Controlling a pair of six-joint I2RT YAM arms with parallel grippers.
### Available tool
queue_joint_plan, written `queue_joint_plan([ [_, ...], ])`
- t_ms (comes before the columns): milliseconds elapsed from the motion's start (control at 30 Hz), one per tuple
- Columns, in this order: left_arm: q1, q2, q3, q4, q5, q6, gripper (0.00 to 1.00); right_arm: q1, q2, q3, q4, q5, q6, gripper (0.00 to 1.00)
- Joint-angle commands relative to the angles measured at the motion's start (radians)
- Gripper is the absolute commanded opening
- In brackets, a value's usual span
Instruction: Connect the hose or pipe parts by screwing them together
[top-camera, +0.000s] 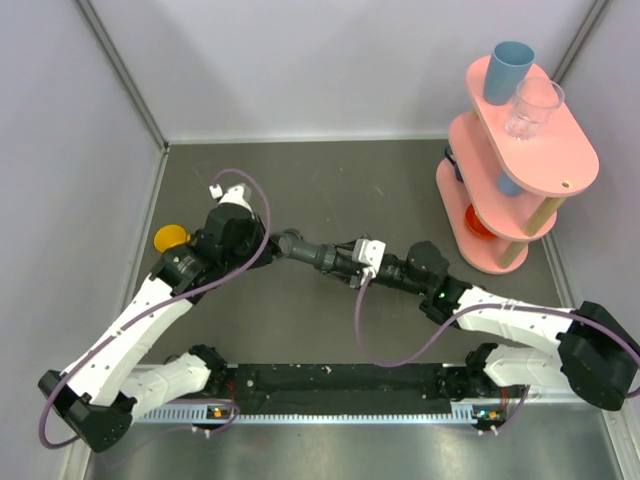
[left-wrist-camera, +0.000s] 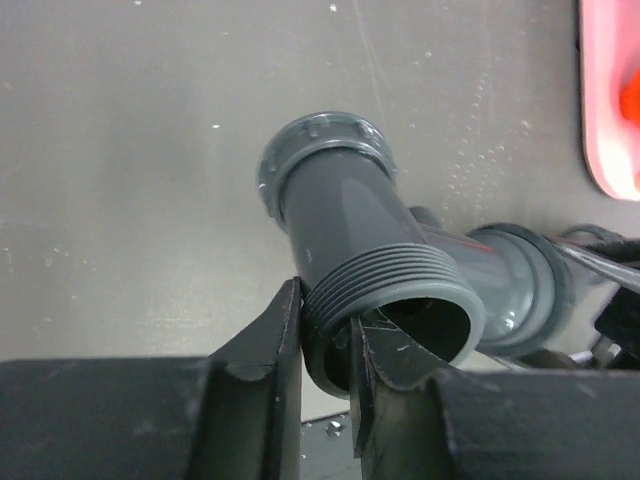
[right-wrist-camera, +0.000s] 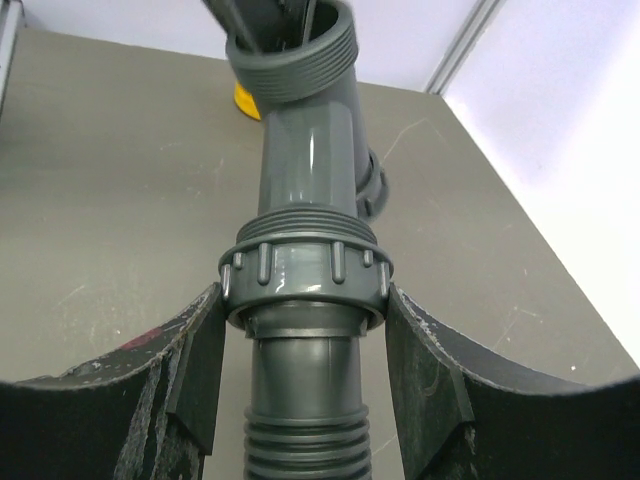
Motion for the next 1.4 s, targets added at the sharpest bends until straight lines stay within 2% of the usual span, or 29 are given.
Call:
queue_joint_plan([
  [0, -0.004, -0.05, -0.082, 0.227, 0.116, 0.102, 0.0, 0.007, 0.022, 0.103, 0.032, 0.003, 0.05, 0.0],
  [133, -0.006, -0.169, -0.231, 0.39, 0.169, 0.146, 0.0, -0.043, 0.086, 0.177, -0.025, -0.101, 0.226, 0.0],
  [200, -0.004, -0.255, -0.298, 0.471, 0.175, 0.161, 0.0, -0.082, 0.112, 0.203, 0.004, -0.186, 0.324, 0.0],
  [233, -0.004, -0.283, -0.364, 0.539, 0.164, 0.165, 0.0, -0.126, 0.126, 0.211, 0.037, -0.212, 0.441, 0.0],
  [367, -0.004, -0.385, -0.47, 0.634, 0.102, 0.166, 0.0, -0.195, 0.197, 0.241, 0.107, -0.296, 0.616, 0.17],
  [467, -0.004, -0.402, -0.503, 0.656, 0.075, 0.192, 0.0, -0.203, 0.224, 0.27, 0.069, -0.286, 0.636, 0.29],
  [500, -0.004, -0.4, -0.509, 0.66, 0.067, 0.198, 0.0, -0.203, 0.241, 0.28, 0.055, -0.281, 0.637, 0.37],
  [600, -0.006, -0.402, -0.538, 0.694, 0.028, 0.224, 0.0, -0.206, 0.263, 0.318, -0.002, -0.267, 0.671, 0.48],
  [733, -0.004, -0.417, -0.584, 0.725, -0.031, 0.25, 0.0, -0.208, 0.257, 0.39, -0.167, -0.223, 0.674, 0.58],
  [800, -0.006, -0.415, -0.595, 0.737, -0.048, 0.257, 0.0, -0.206, 0.246, 0.422, -0.252, -0.175, 0.665, 0.61],
  [933, -0.006, -0.405, -0.606, 0.746, -0.066, 0.26, 0.0, -0.206, 0.232, 0.452, -0.31, -0.121, 0.631, 0.62],
  [1367, -0.004, -0.409, -0.615, 0.72, -0.103, 0.267, 0.0, -0.208, 0.307, 0.507, -0.349, -0.026, 0.573, 0.62],
])
